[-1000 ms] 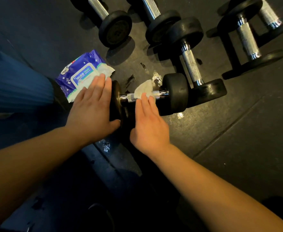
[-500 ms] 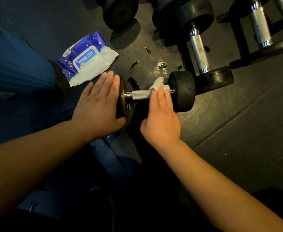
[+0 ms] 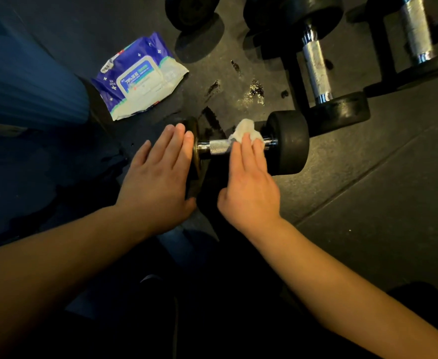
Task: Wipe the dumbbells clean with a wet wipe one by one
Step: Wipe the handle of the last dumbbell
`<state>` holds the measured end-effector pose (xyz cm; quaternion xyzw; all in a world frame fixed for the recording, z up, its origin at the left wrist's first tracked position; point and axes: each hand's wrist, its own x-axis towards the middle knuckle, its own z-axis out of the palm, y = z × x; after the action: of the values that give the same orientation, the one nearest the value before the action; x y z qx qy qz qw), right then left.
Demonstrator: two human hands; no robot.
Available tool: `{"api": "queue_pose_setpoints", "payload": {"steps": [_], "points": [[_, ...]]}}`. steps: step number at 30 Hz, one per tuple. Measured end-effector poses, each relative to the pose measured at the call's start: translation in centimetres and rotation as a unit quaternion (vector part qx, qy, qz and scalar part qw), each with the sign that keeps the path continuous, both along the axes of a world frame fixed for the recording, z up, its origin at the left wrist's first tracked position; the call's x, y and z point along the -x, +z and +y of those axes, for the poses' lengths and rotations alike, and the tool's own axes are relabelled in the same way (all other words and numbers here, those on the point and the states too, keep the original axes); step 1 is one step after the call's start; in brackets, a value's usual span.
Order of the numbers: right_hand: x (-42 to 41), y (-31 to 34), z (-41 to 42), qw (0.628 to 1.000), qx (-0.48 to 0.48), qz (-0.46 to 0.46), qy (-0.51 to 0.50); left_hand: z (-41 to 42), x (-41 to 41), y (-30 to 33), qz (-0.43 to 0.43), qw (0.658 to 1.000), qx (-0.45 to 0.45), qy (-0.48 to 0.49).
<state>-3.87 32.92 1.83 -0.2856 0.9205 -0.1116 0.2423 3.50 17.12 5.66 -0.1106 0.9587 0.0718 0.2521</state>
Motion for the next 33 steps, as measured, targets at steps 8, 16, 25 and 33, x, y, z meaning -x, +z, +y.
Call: {"api": "queue_pose_setpoints", "payload": {"steps": [8, 16, 25, 33], "points": [[-0.5, 0.1, 2.3, 0.998, 0.004, 0.008, 0.059, 0.6, -1.7, 0.6, 0.017, 1.0, -0.006, 0.009], [-2.3, 0.5, 1.3, 0.996, 0.006, -0.038, 0.085, 1.1, -1.0, -0.1, -0.006, 1.0, -0.012, 0.022], [-2.2, 1.0, 4.2, 0.997, -0.04, -0.037, 0.046, 3.2, -5.3, 0.3, -0.02, 1.0, -0.007, -0.004], [-3.6, 1.0, 4.6, 0.986, -0.017, -0.067, 0.154, 3.5, -5.5, 0.3, -0.024, 0.999, -0.021, 0.028]]}}
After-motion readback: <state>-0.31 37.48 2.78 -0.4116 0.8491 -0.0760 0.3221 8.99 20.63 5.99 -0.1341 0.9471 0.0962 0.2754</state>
